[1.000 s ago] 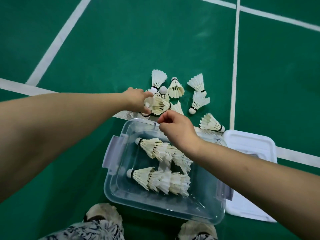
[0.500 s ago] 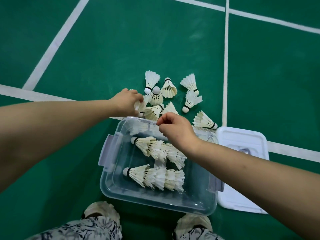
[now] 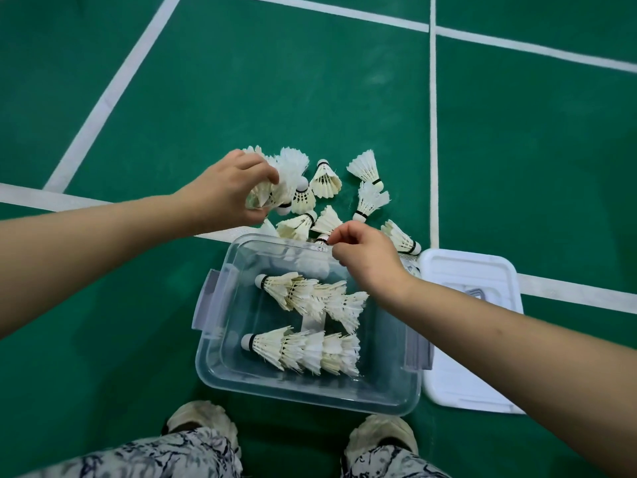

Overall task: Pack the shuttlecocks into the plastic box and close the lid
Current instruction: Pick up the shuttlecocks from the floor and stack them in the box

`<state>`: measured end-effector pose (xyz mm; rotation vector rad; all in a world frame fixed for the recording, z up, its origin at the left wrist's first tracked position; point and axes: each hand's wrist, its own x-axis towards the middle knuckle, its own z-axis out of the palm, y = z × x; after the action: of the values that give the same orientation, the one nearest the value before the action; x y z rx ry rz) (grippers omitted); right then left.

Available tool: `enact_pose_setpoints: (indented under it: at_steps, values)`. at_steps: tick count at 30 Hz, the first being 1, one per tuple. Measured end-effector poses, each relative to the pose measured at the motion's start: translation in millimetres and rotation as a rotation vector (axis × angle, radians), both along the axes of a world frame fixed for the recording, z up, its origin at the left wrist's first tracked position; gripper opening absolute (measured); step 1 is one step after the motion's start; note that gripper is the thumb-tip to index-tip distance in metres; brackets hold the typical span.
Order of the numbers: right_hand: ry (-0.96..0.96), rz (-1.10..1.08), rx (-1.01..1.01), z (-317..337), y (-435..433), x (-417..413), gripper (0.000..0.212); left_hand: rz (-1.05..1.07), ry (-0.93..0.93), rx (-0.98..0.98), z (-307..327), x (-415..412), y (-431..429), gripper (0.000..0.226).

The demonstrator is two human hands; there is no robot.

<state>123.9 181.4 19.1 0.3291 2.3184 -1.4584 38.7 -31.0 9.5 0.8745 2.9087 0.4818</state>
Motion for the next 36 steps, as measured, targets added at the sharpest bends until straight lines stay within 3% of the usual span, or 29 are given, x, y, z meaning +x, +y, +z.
enact_pose_setpoints:
  at_steps: [3,10,14,16,19,23,29,33,36]
  values:
    - [0.056,-0.02,0.026,3.3,5.8,-3.1,0.016,-0.029,0.033,0.082,15.1,20.1,8.7,0.041]
    - [0.046,0.132,-0.017,6.9,12.0,-2.7,0.084,-0.049,-0.12,0.202,30.4,63.5,24.1,0.047]
    - [-0.012,0.228,-0.155,0.7,14.5,6.6,0.103,-0.029,-0.245,0.272,26.6,86.4,33.1,0.045]
    - [-0.013,0.235,-0.186,0.3,17.3,11.2,0.099,-0.043,-0.313,0.29,20.4,94.4,37.6,0.042]
    - [0.004,0.206,-0.156,-1.5,24.4,15.6,0.067,-0.017,-0.404,0.307,13.8,99.3,43.2,0.043]
    - [0.052,0.32,0.169,-11.0,38.8,24.0,0.034,0.112,-0.468,0.318,6.5,98.8,44.6,0.044]
    - [0.058,0.648,0.534,-27.8,46.0,39.5,0.064,0.294,-0.64,0.187,-12.4,105.9,39.2,0.052]
    - [0.075,0.821,0.562,-38.0,33.6,45.7,0.093,0.349,-0.758,0.13,-23.7,109.0,38.2,0.051]
    - [0.039,0.92,0.528,-48.8,23.0,46.3,0.095,0.385,-0.796,0.119,-26.6,106.0,35.7,0.05]
